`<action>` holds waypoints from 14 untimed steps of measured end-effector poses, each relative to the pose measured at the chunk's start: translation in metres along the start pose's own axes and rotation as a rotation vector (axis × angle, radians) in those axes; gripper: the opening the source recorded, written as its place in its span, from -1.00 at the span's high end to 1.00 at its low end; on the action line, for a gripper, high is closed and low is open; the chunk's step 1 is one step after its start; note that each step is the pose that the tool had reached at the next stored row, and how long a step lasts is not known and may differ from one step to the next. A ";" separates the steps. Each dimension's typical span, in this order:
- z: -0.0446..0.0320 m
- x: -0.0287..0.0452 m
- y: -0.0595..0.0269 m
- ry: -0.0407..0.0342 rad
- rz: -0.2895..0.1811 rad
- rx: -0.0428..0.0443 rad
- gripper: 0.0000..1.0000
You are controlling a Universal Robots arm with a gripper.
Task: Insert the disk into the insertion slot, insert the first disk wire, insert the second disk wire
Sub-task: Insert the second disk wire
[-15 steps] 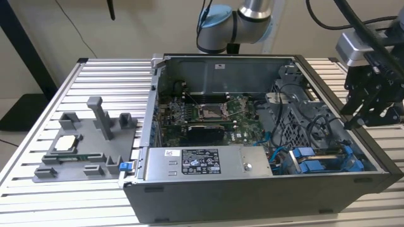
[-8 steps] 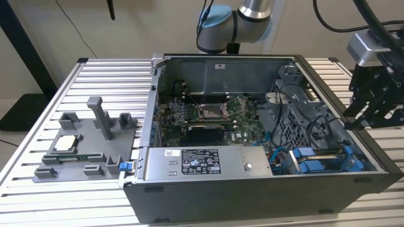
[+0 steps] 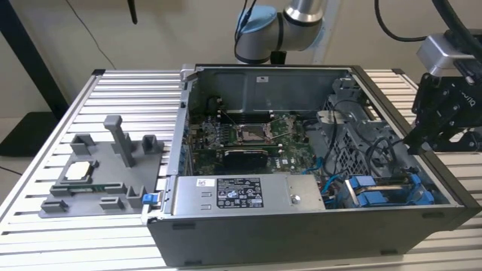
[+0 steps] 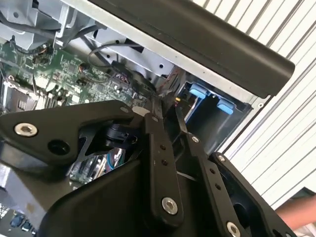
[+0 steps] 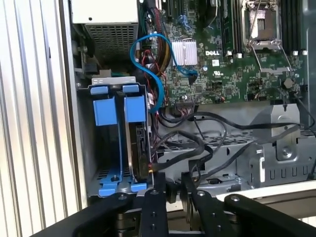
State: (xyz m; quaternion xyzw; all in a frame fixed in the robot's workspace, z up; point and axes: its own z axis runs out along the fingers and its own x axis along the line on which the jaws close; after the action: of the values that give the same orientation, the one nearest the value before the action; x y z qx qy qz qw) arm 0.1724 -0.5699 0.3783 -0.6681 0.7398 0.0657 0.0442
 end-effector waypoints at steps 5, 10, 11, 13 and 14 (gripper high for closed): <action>0.0015 0.0000 -0.0044 0.0029 0.005 -0.0297 1.00; 0.0010 0.0036 -0.0046 0.0046 0.008 -0.0484 1.00; 0.0006 0.0048 -0.0041 0.0047 0.008 -0.0484 1.00; -0.0007 0.0081 -0.0017 0.0047 0.008 -0.0485 1.00; -0.0013 0.0100 0.0002 0.0047 0.008 -0.0484 1.00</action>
State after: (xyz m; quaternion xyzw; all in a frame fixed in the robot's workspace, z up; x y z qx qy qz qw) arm 0.1712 -0.5799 0.3781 -0.6663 0.7407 0.0822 0.0260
